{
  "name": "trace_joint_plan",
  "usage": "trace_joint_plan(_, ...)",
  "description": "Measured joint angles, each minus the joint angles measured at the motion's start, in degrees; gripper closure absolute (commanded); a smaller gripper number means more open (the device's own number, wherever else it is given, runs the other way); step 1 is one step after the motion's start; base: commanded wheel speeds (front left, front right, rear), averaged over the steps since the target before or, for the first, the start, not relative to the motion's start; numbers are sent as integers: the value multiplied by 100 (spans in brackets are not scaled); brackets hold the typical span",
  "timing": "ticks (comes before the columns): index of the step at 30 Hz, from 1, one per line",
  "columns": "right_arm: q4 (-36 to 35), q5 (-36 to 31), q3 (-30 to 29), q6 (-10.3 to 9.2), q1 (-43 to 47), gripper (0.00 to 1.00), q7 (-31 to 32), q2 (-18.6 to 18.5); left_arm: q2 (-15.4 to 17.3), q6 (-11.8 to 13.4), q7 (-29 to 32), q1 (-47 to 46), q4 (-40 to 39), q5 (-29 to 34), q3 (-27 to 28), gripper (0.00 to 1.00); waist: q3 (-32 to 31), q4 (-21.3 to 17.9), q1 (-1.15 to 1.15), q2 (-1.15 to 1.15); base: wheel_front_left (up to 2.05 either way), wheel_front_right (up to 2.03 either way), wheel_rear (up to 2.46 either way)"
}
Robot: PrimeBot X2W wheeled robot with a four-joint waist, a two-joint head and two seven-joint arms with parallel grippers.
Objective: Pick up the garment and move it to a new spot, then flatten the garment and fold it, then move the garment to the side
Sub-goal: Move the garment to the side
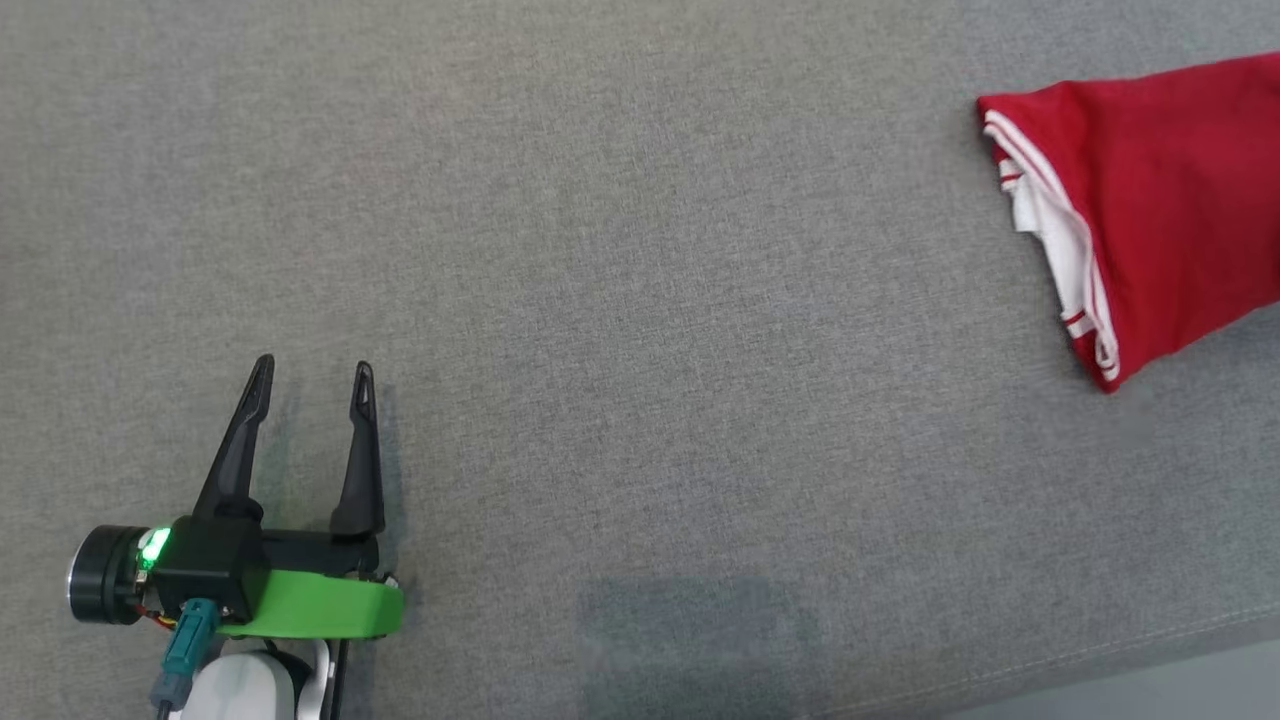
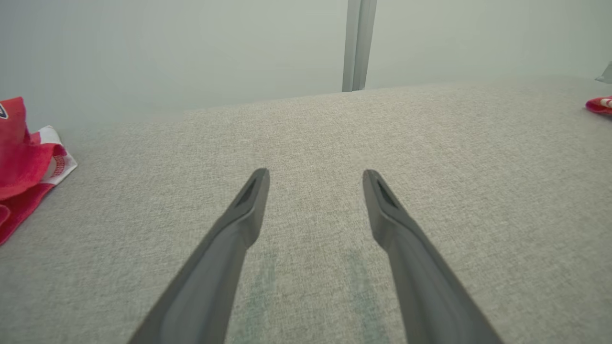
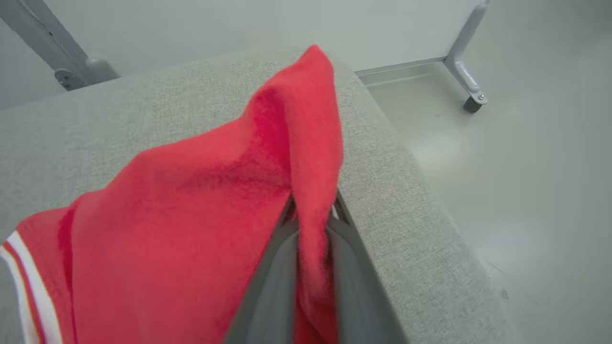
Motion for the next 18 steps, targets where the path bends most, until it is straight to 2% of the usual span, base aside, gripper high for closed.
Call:
trace_joint_plan(6, 890, -409, -474, 1, -749, 100, -223, -65, 22, 8, 0, -2, -120, 64, 15, 0, 611, 25, 1, 0, 0, 0, 0)
trace_joint_plan(8, 1189, -545, -592, 1, -902, 96, -242, -113, 11, 31, 0, 15, -157, 64, 31, 0, 760, 63, 1, 0, 0, 0, 0)
trace_joint_plan(9, 1355, -660, -668, 1, -994, 91, -308, -115, 9, 45, -1, 16, -187, 64, 42, 0, 828, 89, 1, 0, 0, 0, 0)
trace_joint_plan(10, 1504, -790, -712, 1, -1064, 68, -367, -120, 1, 51, -5, 16, -207, 62, 49, 0, 872, 118, 1, 0, 0, 0, 0)
trace_joint_plan(11, 1651, -907, -754, 1, -1113, 11, -413, -122, -11, 55, -5, 18, -216, 60, 55, 0, 900, 154, 1, 0, 0, 0, 0)
trace_joint_plan(12, 1818, -1037, -784, 1, -1162, 0, -424, -123, -16, 69, -5, 29, -222, 56, 69, 0, 914, 186, 1, 0, 0, 0, 0)
trace_joint_plan(14, 2015, -1348, -753, 1, -1204, 0, -452, -116, -24, 92, -5, 69, -214, 34, 97, 0, 887, 231, 1, 0, 0, 0, 0)
trace_joint_plan(18, 1891, -1850, -803, 1, -1302, 0, -1355, -144, -58, 104, -3, 149, -136, -44, 145, 0, 704, 289, 1, 0, 0, 0, 0)
